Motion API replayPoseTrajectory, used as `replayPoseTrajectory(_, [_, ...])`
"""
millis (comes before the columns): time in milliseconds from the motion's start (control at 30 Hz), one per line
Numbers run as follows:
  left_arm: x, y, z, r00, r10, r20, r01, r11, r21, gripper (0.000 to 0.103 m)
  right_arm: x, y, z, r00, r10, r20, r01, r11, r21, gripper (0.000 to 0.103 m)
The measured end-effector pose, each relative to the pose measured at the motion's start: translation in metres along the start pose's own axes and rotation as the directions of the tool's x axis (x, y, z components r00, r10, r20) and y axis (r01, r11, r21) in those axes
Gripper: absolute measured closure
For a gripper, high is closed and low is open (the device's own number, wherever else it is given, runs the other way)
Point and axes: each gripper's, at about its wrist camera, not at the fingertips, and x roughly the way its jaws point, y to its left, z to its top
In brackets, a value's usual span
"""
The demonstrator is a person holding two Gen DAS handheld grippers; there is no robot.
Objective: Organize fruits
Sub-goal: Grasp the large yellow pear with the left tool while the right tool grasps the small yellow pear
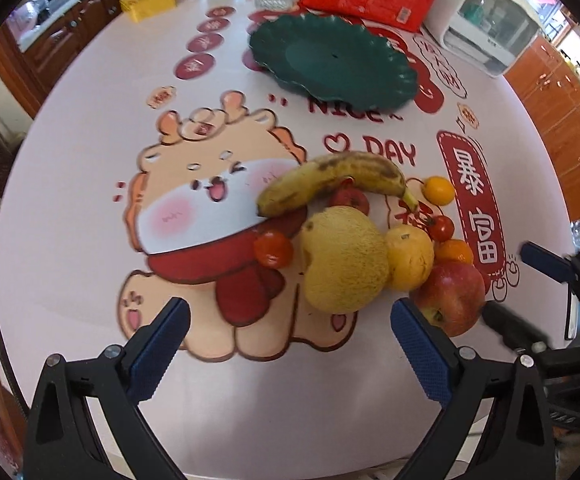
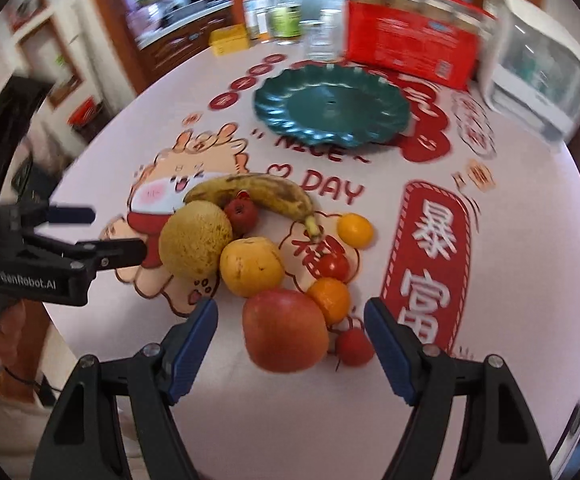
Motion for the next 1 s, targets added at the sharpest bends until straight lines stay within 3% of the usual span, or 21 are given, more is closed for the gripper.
replayPoseTrajectory(167, [0.017,-0.008,0.01,0.999,-0.02,-0.042,0.02,1.0,-0.004,0.009,0.028,0.003,0.005,0.998,0.052,-0.03,-0.055,0.99,-0.129,0.027])
replayPoseTrajectory(367, [0.037,-0.012,0.019,0.995,-0.03,-0.096,0.028,0.999,-0.027,0.014,0.048,0.004,0.015,0.99,0.127,-0.059,-0.135,0.975,-0.176,0.027])
replayPoseTrajectory(467, [0.043,-0.012,0.021,0.992,-0.053,-0.113,0.049,0.998,-0.037,0.016,0.057,0.007,0.018,0.989,0.125,-0.083,-0.139,0.971,-0.195,0.027])
replayPoseTrajectory(700, [0.051,-0.016,0.024,0.987,-0.079,-0.14,0.074,0.997,-0.036,0.016,0.07,0.017,0.023,0.978,0.158,-0.136,-0.183,0.963,-0.199,0.036])
replayPoseTrajectory(1000, [0.065,-0.018,0.028,0.974,-0.139,-0.179,0.131,0.99,-0.053,0.016,0.091,0.005,0.029,0.959,0.171,-0.224,-0.196,0.976,-0.091,0.05])
